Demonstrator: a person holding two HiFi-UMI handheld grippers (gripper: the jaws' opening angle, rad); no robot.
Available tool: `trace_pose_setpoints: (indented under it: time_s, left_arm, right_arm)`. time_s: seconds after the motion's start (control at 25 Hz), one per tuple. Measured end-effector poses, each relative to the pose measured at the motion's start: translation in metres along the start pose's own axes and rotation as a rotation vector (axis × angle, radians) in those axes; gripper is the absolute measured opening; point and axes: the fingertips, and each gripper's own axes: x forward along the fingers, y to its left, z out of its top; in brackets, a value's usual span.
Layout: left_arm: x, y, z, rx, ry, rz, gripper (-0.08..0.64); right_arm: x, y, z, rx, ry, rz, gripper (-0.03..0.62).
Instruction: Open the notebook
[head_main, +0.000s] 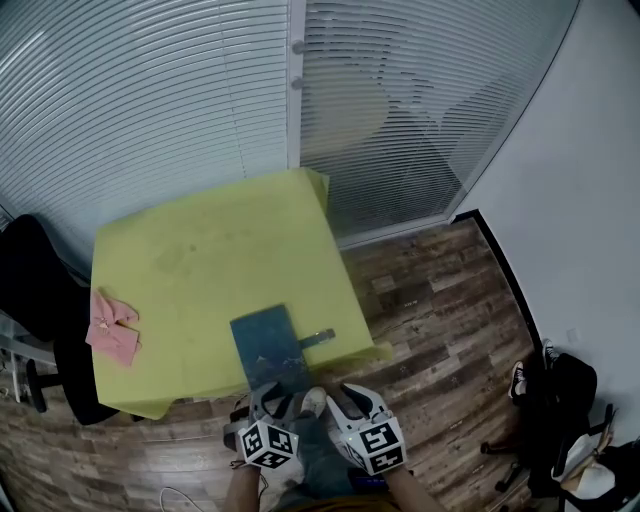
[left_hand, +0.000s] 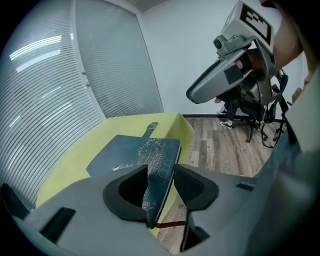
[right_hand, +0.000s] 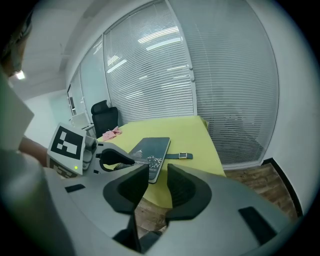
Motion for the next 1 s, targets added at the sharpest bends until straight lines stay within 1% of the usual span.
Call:
trace_pose_setpoints:
  time_s: [0.16, 0.52, 0.68, 1.0]
  left_arm:
    - [-0.004, 0.002, 0.001, -0.02, -0.014, 0.001, 0.183]
    - [-0.011, 0.003, 0.007, -0.005, -0.031, 0.018, 0.183]
    - [-0.015, 0.006, 0.009, -0.018, -0.041, 0.027, 0.181]
    - [-0.023, 0.006, 0.011, -0.018, -0.055, 0.044, 0.163]
  right_arm:
    - [-0.002, 0.002, 0.005, -0.004, -0.012, -0.01, 0.129]
    - [-0.007, 0.007, 0.008, -0.005, -0.016, -0.005, 0.127]
    - [-0.007, 0.01, 0.011, -0.011, -0.021, -0.006, 0.127]
    - [-0.016, 0.018, 0.014, -0.024, -0.032, -0.009, 0.126]
